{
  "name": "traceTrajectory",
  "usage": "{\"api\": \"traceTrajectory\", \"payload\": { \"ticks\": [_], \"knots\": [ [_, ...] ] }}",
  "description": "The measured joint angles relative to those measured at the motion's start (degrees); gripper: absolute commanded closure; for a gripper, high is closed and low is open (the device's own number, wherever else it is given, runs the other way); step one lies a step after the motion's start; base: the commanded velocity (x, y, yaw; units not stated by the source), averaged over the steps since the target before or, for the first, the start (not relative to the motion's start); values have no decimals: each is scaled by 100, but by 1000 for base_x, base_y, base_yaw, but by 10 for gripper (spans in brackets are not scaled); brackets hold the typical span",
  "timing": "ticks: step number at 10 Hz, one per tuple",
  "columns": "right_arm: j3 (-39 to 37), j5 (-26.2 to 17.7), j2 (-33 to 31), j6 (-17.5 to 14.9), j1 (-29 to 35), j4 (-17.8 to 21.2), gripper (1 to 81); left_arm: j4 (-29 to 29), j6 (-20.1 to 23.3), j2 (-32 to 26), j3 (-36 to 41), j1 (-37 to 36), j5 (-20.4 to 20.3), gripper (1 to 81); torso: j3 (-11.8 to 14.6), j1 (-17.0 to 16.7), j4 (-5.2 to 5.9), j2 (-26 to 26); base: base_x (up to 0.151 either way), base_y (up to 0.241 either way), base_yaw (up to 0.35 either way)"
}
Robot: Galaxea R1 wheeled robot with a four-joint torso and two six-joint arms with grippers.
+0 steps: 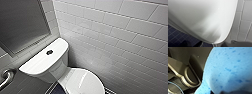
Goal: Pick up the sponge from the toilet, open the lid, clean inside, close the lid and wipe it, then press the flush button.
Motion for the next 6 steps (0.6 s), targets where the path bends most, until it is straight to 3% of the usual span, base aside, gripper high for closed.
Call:
{"api": "traceTrajectory", "payload": {
  "ticks": [6],
  "knots": [
    [-4, 2, 72, 9, 18, 24, 811, -34, -201, 204, -154, -91, 180, 10, 0, 0, 0, 0, 0, 0, 0]
  ]
}}
